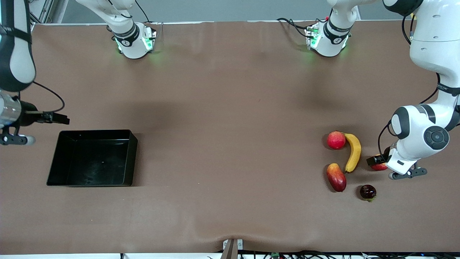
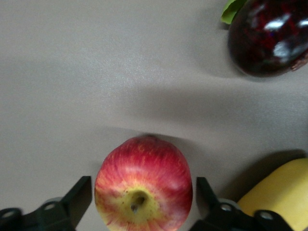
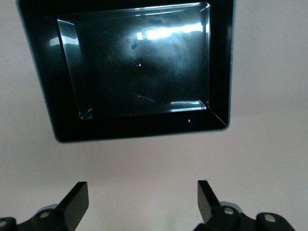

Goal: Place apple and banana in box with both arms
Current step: 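Grasp the red apple with the left gripper while the right gripper grips the tray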

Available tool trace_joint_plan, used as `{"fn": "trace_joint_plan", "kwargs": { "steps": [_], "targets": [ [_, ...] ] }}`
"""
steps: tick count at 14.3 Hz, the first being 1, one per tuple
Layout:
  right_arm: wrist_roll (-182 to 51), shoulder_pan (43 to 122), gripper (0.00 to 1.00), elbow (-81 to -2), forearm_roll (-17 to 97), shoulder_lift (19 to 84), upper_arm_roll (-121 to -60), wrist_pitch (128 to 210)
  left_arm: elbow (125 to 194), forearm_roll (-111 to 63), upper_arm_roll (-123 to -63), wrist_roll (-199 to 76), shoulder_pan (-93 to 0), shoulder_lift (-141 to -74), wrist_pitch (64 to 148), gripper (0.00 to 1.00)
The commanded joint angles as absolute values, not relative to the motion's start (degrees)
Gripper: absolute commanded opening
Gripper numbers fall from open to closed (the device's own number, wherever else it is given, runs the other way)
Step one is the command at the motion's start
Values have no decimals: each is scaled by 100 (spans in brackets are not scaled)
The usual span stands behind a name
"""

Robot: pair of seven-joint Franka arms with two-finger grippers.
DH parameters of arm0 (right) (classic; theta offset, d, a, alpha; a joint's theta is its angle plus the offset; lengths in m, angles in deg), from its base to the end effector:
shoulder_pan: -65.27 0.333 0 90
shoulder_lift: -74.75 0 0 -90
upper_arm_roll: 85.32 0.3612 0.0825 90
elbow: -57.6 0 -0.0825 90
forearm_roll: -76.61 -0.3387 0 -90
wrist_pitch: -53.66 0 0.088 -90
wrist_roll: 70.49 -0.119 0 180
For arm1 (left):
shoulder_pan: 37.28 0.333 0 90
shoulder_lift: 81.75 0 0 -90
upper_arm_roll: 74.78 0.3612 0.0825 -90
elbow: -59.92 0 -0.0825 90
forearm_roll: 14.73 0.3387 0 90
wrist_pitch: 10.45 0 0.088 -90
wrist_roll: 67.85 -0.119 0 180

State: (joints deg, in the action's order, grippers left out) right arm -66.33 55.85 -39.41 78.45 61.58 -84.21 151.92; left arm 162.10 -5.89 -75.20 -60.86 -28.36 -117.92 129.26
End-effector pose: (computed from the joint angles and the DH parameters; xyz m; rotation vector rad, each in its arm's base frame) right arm 0.5639 -0.0868 0.4919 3.1188 -0.1007 -0.3283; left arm 0.6499 0.0993 0.2608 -3.0351 -0.2360 -0.0344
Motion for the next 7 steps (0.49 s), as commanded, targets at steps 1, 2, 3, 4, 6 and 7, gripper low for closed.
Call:
{"fn": "trace_joint_plan", "kwargs": {
  "steps": [1,2,3,4,6,7],
  "targets": [
    [-6347,5490,100,-3856,7828,5789,-8382,15612,16073,-638,-7566,-6135,-2814,-11849,12965,24],
    [-6198,5438,100,-3856,7828,5623,-8382,15884,16064,-612,-7566,-6143,-2814,-11831,12965,0],
    [-6118,5341,100,-3856,7836,5473,-8382,16165,16064,-612,-7575,-6143,-2832,-11805,12965,0],
    [-6039,5236,100,-3856,7845,5297,-8382,16429,16064,-595,-7575,-6196,-2858,-11779,12965,0],
    [-5881,4982,100,-3847,7915,4972,-8382,16956,16029,-594,-7619,-6293,-2885,-11622,12904,0],
    [-5715,4832,100,-3838,7924,4831,-8382,17203,16029,-603,-7767,-6275,-2859,-11481,12860,0]
  ]
}}
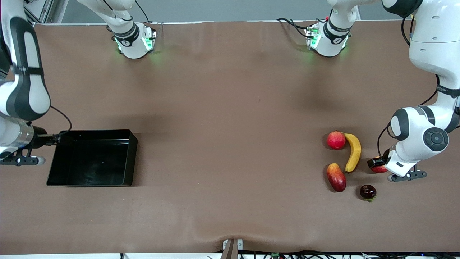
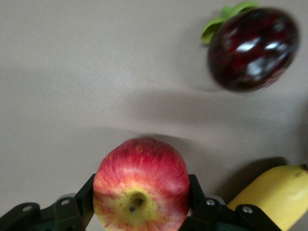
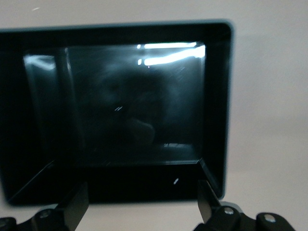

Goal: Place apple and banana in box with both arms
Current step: 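Grasp the red apple with the left gripper while the right gripper grips the tray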

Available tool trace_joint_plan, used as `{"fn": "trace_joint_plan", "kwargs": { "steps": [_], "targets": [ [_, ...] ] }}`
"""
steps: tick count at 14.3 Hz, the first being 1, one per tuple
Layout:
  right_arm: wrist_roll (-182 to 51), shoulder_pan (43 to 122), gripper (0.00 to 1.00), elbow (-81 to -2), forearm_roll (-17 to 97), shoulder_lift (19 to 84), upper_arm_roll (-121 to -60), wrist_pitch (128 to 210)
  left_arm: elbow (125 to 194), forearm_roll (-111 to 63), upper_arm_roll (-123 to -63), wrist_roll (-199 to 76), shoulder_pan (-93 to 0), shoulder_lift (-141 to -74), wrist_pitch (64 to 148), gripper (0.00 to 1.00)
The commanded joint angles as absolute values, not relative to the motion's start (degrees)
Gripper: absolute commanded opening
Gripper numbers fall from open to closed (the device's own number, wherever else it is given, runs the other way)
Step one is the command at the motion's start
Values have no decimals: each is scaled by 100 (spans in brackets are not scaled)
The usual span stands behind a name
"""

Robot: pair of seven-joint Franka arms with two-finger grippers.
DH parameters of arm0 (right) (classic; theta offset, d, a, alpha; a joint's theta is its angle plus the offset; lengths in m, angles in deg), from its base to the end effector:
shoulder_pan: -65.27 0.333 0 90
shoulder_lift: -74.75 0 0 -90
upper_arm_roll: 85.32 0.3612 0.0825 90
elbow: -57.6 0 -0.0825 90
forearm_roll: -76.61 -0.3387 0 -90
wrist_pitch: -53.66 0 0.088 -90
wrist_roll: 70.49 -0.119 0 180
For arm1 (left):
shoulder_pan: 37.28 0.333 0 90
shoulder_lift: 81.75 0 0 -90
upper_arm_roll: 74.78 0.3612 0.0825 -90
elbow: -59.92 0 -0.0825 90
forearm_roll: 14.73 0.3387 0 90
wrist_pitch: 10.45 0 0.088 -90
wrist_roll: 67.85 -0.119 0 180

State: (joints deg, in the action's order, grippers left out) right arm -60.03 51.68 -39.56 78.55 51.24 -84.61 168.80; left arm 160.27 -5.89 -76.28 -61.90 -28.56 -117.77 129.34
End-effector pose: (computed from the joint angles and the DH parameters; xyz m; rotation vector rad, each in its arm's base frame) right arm 0.6127 -0.1436 0.4026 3.1325 -0.0425 -0.1560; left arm 0.6618 0.0878 0.2750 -3.0462 -0.1836 -0.0907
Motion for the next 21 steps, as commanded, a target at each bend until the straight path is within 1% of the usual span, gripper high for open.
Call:
{"fn": "trace_joint_plan", "kwargs": {
  "steps": [1,4,6,7,8,9,10,12,16,18,21],
  "targets": [
    [-5469,4665,100,-3838,7924,4708,-8382,17414,16029,-612,-7873,-6267,-2858,-11323,12720,0],
    [-4949,4339,100,-3838,7916,4225,-8382,18099,15880,-638,-8119,-6267,-2858,-10883,12123,0],
    [-4922,4286,100,-3838,7854,3856,-8382,18417,15434,-664,-8303,-6232,-2858,-10777,11404,0],
    [-4922,4286,100,-3838,7837,3785,-8382,18488,15179,-665,-8400,-6197,-2858,-10768,11018,0],
    [-4922,4260,88,-3847,7828,3706,-8382,18523,14950,-673,-8479,-6179,-2858,-10733,10674,0],
    [-4913,4259,9,-3873,7836,3714,-8382,18471,14704,-682,-8550,-6179,-2867,-10715,10471,0],
    [-4922,4242,0,-3943,7836,3714,-8382,18488,14528,-700,-8620,-6179,-2876,-10724,10312,0],
    [-4922,4242,0,-3944,7836,3722,-8382,18488,14403,-700,-8761,-6179,-2867,-10671,10074,0],
    [-4957,4338,0,-3909,7836,3775,-8356,18462,14394,-700,-8946,-6179,-2876,-10486,9757,0],
    [-4992,4435,0,-3917,7836,3793,-8338,18418,14368,-796,-9103,-6152,-2876,-10478,9626,0],
    [-5219,4750,0,-3908,7828,3845,-8198,18383,14341,-805,-9131,-5679,-2989,-10513,9625,0]
  ]
}}
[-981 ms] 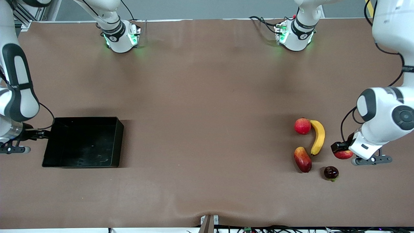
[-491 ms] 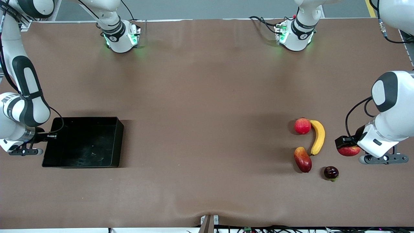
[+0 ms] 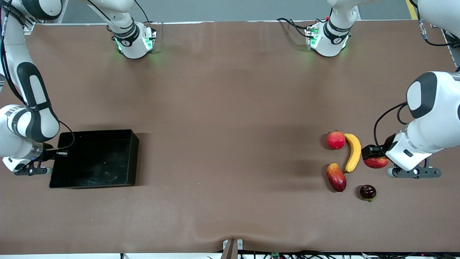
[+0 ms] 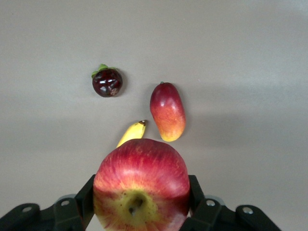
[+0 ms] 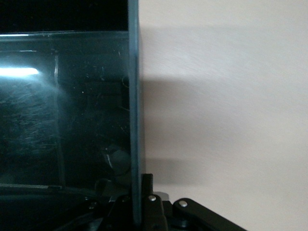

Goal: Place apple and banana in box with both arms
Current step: 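Slide the tray with the right gripper while the left gripper lifts the apple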

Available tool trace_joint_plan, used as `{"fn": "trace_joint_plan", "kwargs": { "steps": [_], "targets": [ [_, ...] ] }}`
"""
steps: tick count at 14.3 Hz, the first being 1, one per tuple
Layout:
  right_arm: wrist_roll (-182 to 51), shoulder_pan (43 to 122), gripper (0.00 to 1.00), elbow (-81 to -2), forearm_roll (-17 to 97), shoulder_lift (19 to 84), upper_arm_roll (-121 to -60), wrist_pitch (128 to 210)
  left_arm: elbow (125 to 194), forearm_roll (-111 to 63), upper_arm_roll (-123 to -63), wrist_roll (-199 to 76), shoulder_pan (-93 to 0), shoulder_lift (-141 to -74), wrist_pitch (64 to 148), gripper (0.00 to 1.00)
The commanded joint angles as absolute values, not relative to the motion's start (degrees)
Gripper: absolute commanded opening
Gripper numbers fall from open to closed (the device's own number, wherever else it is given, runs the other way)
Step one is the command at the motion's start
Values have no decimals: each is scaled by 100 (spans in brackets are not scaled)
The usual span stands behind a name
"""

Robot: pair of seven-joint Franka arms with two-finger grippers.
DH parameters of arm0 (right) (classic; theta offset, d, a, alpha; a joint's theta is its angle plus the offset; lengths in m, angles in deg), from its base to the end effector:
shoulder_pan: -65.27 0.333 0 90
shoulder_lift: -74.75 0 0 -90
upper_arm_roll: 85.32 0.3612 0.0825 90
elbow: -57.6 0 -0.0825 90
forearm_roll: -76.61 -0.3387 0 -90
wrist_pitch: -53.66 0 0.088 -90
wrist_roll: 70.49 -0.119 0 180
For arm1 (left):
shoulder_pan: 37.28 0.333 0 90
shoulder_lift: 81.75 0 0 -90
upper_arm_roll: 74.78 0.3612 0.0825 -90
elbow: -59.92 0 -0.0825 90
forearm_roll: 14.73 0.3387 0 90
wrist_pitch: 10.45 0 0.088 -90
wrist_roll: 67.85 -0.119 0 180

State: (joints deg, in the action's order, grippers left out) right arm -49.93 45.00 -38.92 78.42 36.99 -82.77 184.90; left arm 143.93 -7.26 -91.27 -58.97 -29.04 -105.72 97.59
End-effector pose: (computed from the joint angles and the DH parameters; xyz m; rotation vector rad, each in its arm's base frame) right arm 0.6347 -0.2085 0.2675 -3.1180 -0.0973 0.0748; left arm 0.6545 -0.0491 0.4930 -3.1353 0.0058 -0.0308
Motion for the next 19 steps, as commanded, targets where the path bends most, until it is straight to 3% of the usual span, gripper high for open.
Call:
{"fn": "trace_joint_plan", "kwargs": {
  "steps": [1,4,8,15,19],
  "targets": [
    [-5456,4891,0,-3908,7828,3915,-8111,18374,14341,-805,-9131,-5643,-3077,-10556,9625,0],
    [-6368,5488,0,-3812,7828,3969,-7760,17918,14341,-770,-9113,-5529,-3473,-10644,9634,0],
    [-7950,6550,0,-3681,7828,3951,-7293,17970,14333,-744,-9113,-4870,-3702,-10776,9634,0],
    [-10455,9038,0,-3390,7924,3872,-7292,18390,14306,-814,-9113,-4843,-3711,-10785,9625,0],
    [-11714,9822,0,-3381,7907,3723,-7301,18594,14289,-823,-9244,-4834,-3807,-10689,9389,0]
  ]
}}
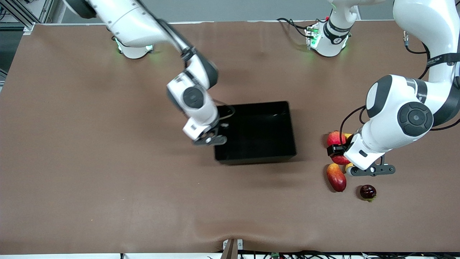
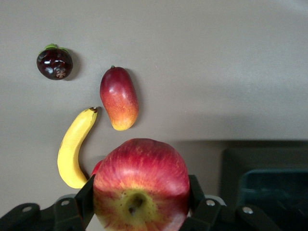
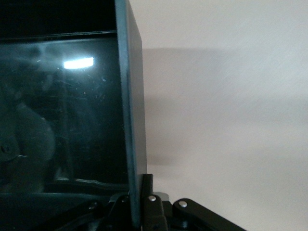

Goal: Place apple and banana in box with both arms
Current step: 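Slide the tray with the right gripper while the left gripper lifts the apple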

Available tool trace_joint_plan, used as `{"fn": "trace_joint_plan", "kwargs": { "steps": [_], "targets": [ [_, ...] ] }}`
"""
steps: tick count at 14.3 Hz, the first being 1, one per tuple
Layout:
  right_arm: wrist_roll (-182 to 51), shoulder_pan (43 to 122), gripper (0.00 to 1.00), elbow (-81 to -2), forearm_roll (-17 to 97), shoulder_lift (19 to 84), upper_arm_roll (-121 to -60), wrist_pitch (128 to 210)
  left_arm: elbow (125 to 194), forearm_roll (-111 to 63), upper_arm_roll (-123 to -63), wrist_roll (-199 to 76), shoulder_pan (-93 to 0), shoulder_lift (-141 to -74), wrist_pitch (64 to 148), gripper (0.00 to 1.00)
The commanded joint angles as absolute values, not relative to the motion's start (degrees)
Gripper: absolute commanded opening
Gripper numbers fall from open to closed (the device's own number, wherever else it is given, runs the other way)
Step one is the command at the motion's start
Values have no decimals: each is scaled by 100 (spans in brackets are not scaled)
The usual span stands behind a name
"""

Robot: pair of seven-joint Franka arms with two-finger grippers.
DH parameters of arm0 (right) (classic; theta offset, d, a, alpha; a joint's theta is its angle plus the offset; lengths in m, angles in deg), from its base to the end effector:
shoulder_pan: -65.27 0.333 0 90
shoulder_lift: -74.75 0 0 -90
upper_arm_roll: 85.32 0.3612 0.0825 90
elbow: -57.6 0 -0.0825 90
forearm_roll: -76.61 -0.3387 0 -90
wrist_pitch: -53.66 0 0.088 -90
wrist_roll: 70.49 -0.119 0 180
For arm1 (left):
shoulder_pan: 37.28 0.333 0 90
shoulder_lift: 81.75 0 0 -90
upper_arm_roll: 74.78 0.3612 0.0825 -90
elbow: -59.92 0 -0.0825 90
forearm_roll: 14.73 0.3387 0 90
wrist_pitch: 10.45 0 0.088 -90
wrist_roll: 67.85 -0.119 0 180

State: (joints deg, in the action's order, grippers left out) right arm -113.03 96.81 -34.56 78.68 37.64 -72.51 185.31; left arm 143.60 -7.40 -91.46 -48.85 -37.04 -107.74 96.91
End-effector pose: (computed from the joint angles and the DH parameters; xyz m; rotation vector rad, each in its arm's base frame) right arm 0.5142 0.4620 0.3139 -3.0253 -0.0107 0.0465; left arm 0.6456 -0.1411 0.4719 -3.1392 -0.0498 0.0336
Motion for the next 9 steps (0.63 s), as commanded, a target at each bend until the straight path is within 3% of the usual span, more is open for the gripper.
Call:
{"fn": "trace_joint_plan", "kwargs": {
  "steps": [1,6,7,8,9],
  "targets": [
    [-11899,9901,0,-3381,7889,3722,-7301,18594,14289,-788,-9262,-4677,-3895,-10680,9301,0],
    [-12586,10201,0,-3259,7933,3512,-7310,18594,14596,-726,-9394,-3405,-4359,-10802,9203,0],
    [-12560,10201,24,-3258,7951,3494,-7310,18594,14701,-726,-9394,-3105,-4431,-10820,9221,0],
    [-12533,10201,91,-3258,8003,3468,-7319,18585,14858,-709,-9394,-2998,-4440,-10794,9343,0],
    [-12551,10210,100,-3258,8099,3459,-7319,18585,15103,-717,-9412,-2927,-4432,-10707,9500,0]
  ]
}}
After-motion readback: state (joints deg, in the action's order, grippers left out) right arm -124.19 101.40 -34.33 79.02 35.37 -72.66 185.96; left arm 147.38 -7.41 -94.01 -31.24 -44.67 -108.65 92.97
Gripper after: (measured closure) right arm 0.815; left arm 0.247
